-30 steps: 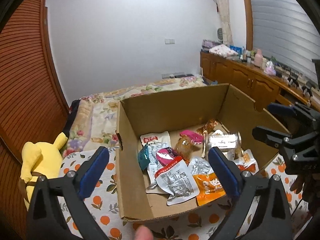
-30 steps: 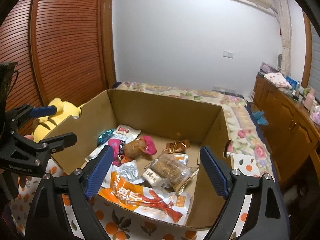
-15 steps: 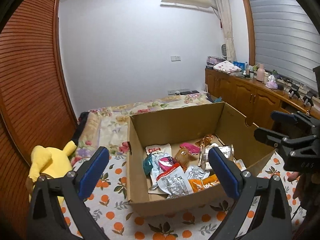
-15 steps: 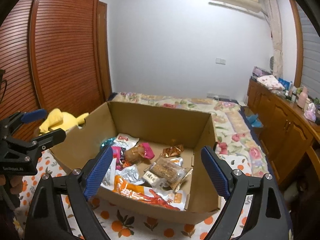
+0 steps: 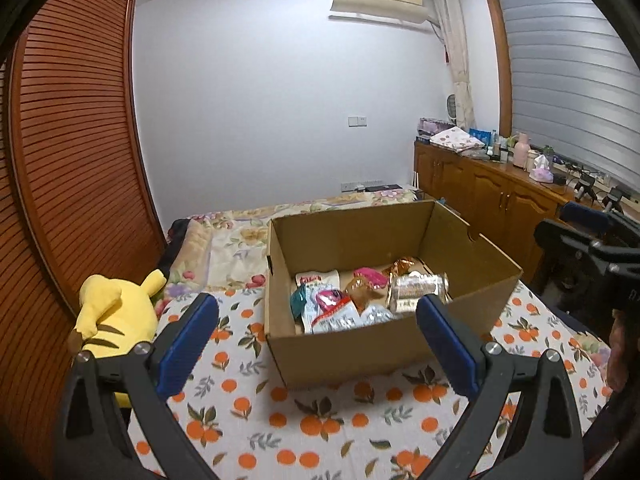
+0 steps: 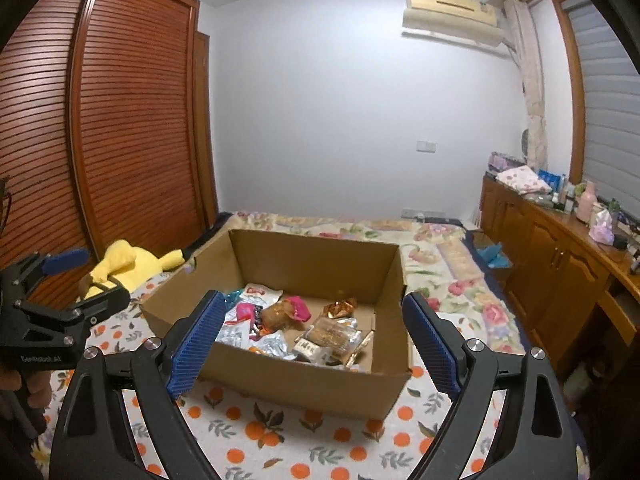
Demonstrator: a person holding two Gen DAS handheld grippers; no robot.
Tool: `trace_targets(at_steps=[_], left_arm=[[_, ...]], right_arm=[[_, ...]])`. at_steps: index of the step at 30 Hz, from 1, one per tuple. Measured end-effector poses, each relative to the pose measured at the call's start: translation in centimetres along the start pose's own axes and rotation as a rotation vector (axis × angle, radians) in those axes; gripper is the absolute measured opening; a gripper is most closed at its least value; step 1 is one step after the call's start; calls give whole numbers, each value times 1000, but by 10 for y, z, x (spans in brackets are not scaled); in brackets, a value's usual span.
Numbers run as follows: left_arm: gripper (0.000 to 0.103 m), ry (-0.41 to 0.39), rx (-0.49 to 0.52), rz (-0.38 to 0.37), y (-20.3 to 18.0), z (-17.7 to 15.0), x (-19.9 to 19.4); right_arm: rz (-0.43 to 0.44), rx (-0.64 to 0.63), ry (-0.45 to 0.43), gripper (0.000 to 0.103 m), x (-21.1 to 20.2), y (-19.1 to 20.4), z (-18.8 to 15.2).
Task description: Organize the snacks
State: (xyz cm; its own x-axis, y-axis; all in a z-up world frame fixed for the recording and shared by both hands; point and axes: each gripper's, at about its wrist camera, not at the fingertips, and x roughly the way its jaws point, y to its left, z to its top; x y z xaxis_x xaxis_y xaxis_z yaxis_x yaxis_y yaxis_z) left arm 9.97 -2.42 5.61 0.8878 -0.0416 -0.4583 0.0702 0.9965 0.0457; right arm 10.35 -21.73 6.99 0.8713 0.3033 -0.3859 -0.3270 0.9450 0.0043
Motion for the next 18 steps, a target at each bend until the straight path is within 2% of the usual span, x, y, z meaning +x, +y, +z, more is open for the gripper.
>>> trace_targets(at_steps=[11,18], left_arm=[[100,-38,0,6,-6,-5,-49],[100,-43,-17,20,-3,-12,-66]], right_arm=[[-39,33,-40,92,-46,5,-8],[-55,32,-49,92,-61,9,-11]])
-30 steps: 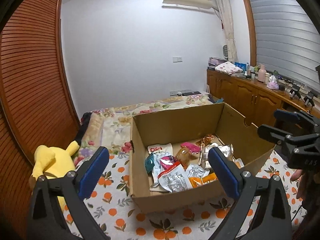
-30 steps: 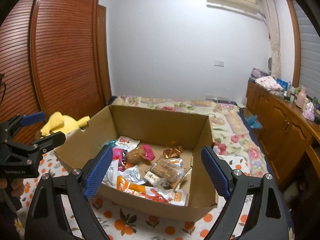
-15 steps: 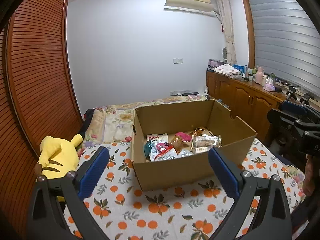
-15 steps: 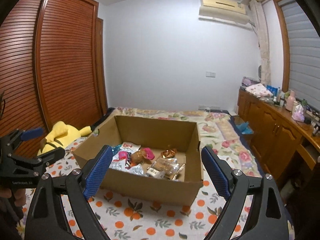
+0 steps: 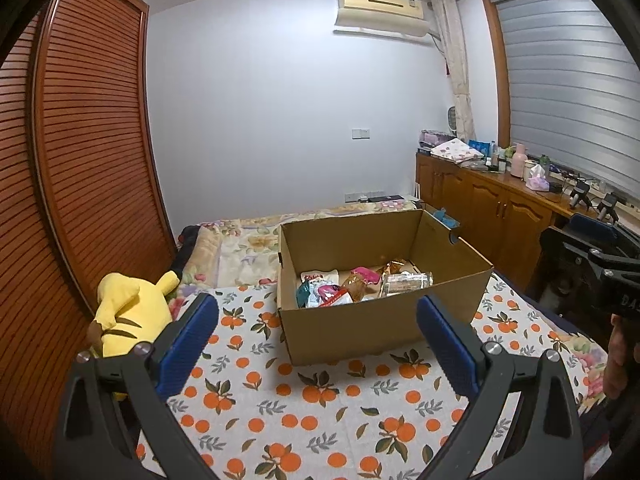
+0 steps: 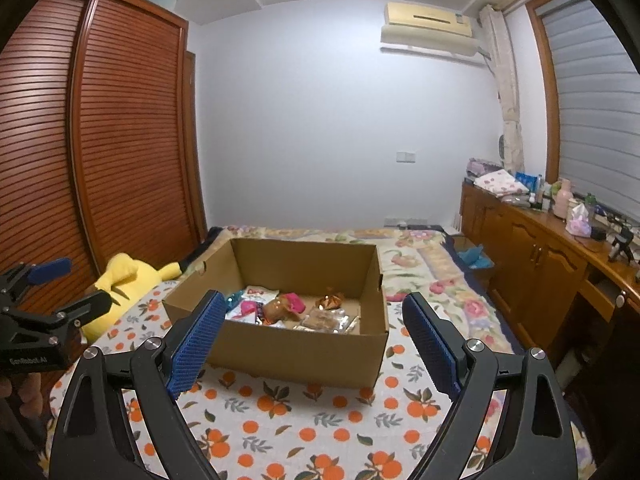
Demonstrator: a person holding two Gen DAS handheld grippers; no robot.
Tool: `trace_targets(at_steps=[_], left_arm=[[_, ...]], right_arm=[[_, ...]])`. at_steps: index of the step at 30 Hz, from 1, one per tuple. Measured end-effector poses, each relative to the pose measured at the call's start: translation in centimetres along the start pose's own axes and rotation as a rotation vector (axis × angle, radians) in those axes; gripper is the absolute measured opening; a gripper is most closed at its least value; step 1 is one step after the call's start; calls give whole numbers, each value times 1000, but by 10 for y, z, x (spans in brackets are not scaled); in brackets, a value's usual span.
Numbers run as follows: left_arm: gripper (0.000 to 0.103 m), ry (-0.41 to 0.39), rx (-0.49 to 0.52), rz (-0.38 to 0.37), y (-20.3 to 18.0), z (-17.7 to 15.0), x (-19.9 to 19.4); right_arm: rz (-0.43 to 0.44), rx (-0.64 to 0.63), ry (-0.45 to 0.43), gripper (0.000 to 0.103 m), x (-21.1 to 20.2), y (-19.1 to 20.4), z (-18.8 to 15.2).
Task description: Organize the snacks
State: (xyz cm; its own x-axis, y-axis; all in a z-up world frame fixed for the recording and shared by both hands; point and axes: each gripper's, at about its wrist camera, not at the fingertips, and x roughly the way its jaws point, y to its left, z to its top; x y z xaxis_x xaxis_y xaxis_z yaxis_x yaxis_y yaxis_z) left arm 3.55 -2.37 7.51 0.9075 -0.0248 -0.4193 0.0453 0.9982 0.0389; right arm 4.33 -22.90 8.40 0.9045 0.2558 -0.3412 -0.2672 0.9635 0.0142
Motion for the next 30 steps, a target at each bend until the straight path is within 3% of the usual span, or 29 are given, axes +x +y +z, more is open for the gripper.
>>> trace_targets(at_steps=[13,30], left_arm=[[100,25,-54,7,6,-29,-5],[100,43,-49,16,10,-39,1]], right_arm=[[-12,6,5,92,-14,7,-16],[-17,20,22,92,-13,4,-31]])
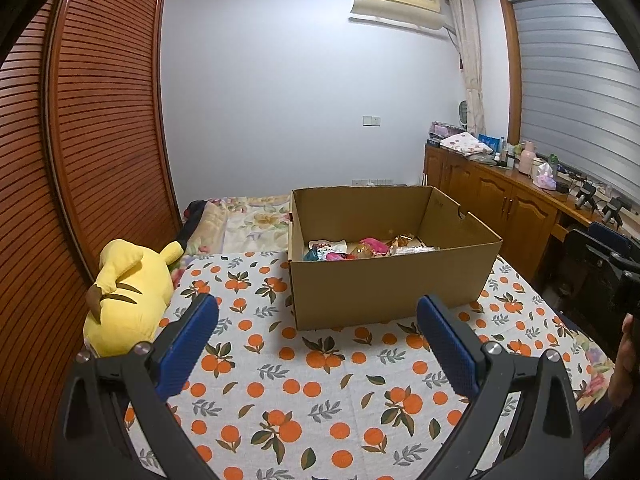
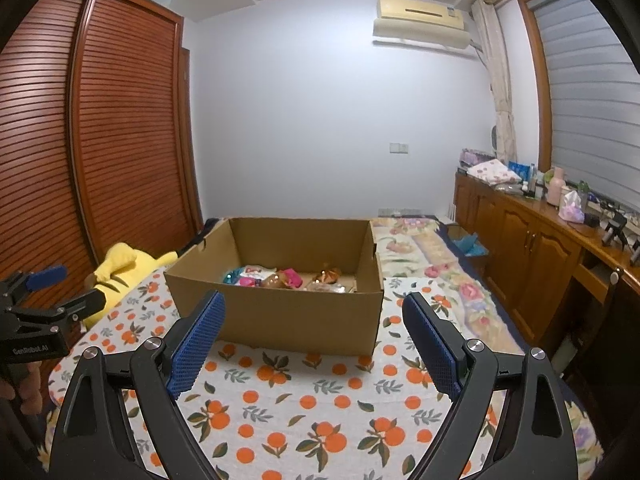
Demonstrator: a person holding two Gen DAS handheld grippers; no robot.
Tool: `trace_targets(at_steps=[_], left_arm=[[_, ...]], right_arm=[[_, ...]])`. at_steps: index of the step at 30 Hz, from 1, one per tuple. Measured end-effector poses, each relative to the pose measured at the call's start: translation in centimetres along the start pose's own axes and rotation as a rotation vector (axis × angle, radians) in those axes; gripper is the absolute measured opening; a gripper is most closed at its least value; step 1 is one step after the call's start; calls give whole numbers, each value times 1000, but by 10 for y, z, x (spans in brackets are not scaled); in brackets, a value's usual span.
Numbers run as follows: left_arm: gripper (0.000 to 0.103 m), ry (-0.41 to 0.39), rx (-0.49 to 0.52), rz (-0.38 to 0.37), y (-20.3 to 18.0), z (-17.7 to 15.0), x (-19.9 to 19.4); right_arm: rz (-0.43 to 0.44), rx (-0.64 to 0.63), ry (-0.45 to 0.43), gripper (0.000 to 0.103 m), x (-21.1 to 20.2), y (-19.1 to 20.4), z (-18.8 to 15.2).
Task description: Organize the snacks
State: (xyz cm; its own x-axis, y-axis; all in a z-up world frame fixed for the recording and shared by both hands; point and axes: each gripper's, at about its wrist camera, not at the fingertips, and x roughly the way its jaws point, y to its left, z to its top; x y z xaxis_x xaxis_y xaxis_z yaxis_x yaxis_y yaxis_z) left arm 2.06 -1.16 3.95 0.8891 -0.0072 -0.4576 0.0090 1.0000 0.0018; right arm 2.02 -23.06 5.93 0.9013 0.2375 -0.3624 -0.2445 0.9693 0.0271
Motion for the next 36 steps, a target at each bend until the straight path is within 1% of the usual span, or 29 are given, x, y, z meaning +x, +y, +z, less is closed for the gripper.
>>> trace_targets(at_steps=[36], left_arm=[[100,-2,0,8,3,-3,1]], right_arm=[[-1,2,0,92,0,-1,0]])
